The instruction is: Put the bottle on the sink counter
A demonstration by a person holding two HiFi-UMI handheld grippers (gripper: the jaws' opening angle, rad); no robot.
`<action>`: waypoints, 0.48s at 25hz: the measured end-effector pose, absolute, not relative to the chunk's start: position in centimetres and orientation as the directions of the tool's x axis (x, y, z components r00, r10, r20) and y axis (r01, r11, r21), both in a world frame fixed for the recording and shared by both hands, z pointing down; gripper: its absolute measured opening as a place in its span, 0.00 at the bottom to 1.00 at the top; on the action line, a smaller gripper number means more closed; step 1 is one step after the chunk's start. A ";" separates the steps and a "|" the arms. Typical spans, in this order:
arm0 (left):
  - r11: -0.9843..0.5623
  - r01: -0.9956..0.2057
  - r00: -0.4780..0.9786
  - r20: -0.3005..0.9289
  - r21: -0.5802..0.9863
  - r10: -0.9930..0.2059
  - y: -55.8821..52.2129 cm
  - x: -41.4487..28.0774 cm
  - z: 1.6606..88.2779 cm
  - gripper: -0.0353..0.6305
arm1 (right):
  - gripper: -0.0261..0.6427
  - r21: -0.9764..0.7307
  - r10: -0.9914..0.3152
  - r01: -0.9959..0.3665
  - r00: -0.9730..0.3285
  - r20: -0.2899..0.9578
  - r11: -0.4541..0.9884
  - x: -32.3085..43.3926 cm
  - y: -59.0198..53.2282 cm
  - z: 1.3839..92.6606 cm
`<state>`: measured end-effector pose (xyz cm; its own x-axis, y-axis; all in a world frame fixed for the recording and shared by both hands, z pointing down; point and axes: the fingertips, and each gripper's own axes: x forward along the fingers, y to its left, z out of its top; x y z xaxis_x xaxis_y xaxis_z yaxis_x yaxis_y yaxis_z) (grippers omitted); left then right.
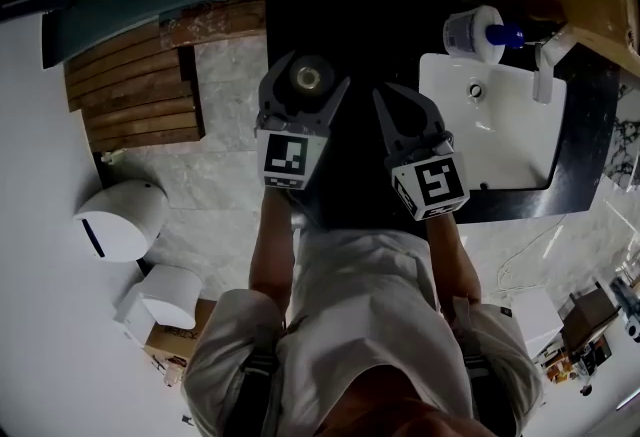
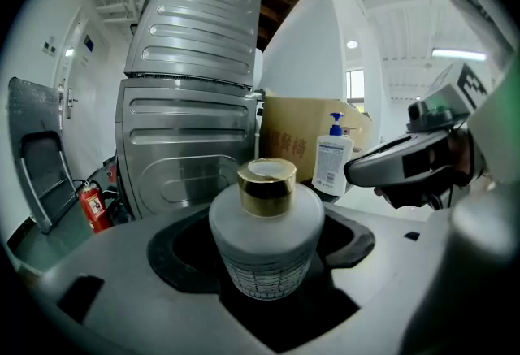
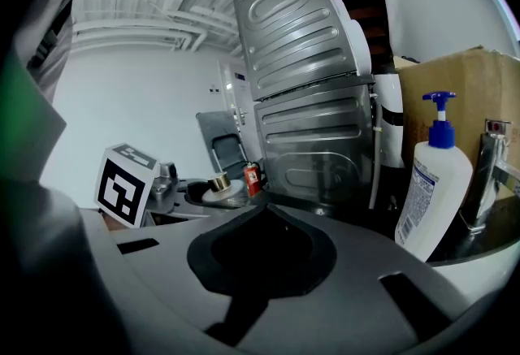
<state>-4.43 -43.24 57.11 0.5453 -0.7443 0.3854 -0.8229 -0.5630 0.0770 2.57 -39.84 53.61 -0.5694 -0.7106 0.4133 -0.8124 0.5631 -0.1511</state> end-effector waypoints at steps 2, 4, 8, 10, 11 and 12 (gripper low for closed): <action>-0.564 -0.822 0.544 0.396 0.075 -0.740 -43.4 -4.5 57.7 0.55 | 0.03 -0.155 -0.710 -0.814 -0.567 0.417 0.559 2.5 -40.0 53.9; -0.564 -0.823 0.541 0.405 0.073 -0.737 -43.6 -4.6 58.2 0.55 | 0.03 -0.156 -0.709 -0.815 -0.566 0.421 0.558 2.5 -40.1 54.2; -0.565 -0.822 0.539 0.419 0.072 -0.730 -43.9 -4.5 59.2 0.55 | 0.03 -0.159 -0.708 -0.818 -0.561 0.429 0.552 2.5 -40.4 54.7; -0.566 -0.821 0.538 0.425 0.068 -0.728 -44.1 -4.4 59.6 0.55 | 0.03 -0.165 -0.710 -0.823 -0.556 0.433 0.544 2.7 -40.5 55.0; -0.567 -0.821 0.537 0.428 0.067 -0.727 -44.2 -4.4 59.7 0.55 | 0.03 -0.164 -0.709 -0.823 -0.555 0.434 0.544 2.7 -40.6 55.0; -0.566 -0.822 0.535 0.431 0.066 -0.726 -44.2 -4.4 59.9 0.55 | 0.03 -0.161 -0.709 -0.822 -0.556 0.434 0.546 2.7 -40.7 55.0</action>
<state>-4.36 -44.23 59.93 0.5354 -0.7263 0.4311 -0.8215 -0.5663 0.0661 2.73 -40.71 55.05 -0.5563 -0.7086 0.4341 -0.8218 0.5465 -0.1612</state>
